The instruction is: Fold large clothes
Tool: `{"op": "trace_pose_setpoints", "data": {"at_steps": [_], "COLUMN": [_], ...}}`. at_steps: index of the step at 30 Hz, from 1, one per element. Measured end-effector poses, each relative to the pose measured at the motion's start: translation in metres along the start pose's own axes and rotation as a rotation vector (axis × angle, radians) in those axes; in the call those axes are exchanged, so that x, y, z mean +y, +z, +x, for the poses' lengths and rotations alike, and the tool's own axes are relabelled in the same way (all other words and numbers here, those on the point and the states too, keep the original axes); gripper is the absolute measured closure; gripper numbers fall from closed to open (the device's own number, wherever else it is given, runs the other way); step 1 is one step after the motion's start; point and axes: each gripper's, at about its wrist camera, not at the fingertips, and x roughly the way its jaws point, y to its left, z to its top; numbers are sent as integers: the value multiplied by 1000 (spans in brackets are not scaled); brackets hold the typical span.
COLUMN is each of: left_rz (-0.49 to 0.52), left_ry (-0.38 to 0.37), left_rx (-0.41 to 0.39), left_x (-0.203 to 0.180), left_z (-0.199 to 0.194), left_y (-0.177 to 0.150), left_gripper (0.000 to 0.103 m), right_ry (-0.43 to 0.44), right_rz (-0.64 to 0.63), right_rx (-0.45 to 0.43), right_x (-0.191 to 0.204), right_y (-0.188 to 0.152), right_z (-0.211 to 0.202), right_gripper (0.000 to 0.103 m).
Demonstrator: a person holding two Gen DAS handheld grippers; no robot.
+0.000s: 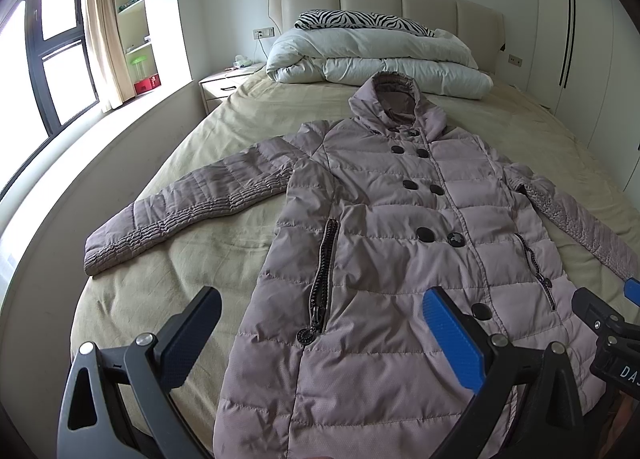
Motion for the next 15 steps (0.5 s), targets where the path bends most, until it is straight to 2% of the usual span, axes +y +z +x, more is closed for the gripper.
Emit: {"op": "trace_pose_setpoints", "data": {"at_steps": [5,9,12,15], "left_rz": [4,-15,-60,-106], "left_ry": [-1,-63,-143,-201], "left_rx": [-2,25,85,128], "left_x": [1,0,-2,1], "left_z": [1,13,33,45], "left_y": [-2,-11,-19,-18], "left_gripper": [0,0,0,0], "right_ry": [20,118,178,184], "right_rz": [15,98,251,453], "right_rx": [2,-19,-68,-104], "right_x": [-4,-34,-105,-203], "right_y": [0,0,2,0], "right_z": [2,9,19,42], "right_gripper": [0,0,0,0]}}
